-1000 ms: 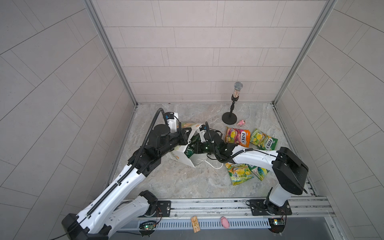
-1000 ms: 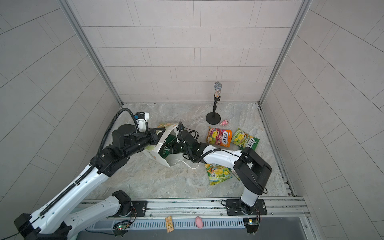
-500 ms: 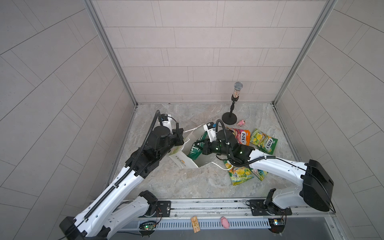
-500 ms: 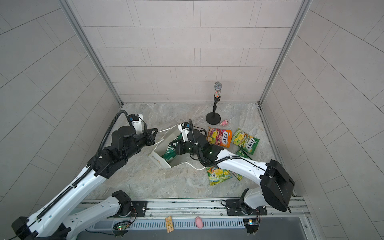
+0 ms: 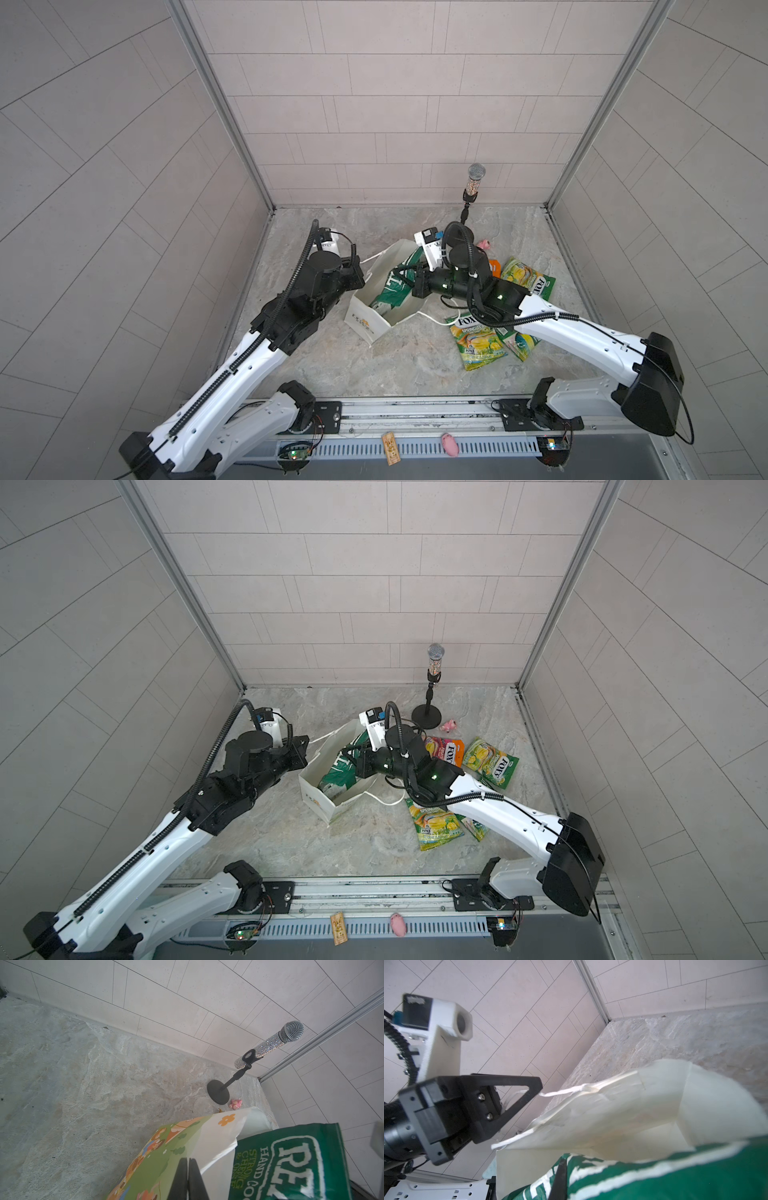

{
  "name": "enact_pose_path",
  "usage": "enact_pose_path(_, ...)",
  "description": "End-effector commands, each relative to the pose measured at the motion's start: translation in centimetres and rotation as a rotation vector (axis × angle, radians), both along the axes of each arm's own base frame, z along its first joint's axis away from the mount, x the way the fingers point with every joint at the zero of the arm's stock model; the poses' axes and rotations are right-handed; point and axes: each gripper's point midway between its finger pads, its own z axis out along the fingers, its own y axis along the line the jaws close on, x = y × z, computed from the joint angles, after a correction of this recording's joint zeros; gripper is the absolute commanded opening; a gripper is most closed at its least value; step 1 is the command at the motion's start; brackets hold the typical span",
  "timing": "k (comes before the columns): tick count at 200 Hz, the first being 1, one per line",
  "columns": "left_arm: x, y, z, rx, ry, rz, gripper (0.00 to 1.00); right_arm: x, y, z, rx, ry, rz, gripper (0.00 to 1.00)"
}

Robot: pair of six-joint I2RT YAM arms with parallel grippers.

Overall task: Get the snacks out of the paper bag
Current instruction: 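Lift the crisps bag out with the right gripper while the left releases the rim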

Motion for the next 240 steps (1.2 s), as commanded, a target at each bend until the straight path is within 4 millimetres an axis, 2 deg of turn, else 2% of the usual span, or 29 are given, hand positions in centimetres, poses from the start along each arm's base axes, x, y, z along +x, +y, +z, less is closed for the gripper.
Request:
enact_pose_path(1,0.0,1.3,1.3,0.026,-0.03,0.039,0.0,-0.4,0.2,4.5,0.057,-0.102,0.039,0.0)
enact_pose_path(57,-0.1,2.9,1.6,0.064,-0.043,0.067,0.0,-0.6,0.1,10.2,0.122,-0.182,0.058,0.0)
enact_pose_path(102,-0.5,4.3,1.8,0.103,-0.052,0.1,0.0,-1.0,-0.8,16.4,0.189,-0.285,0.046,0.0)
enact_pose_path(141,-0.6,5.0,1.9,0.119,-0.065,0.113,0.0,-0.6,-1.6,20.9,0.236,-0.368,-0.003,0.0)
enact_pose_path(198,0.3,5.1,1.7,0.108,-0.087,0.097,0.0,2.1,-3.3,25.6,0.214,-0.464,-0.141,0.0)
enact_pose_path(219,1.1,5.6,1.7,0.113,-0.09,0.101,0.0,4.1,-4.5,26.2,0.171,-0.469,-0.22,0.0)
enact_pose_path(240,1.9,6.1,1.9,0.1,-0.092,0.105,0.0,6.3,-6.6,26.3,0.138,-0.447,-0.314,0.0)
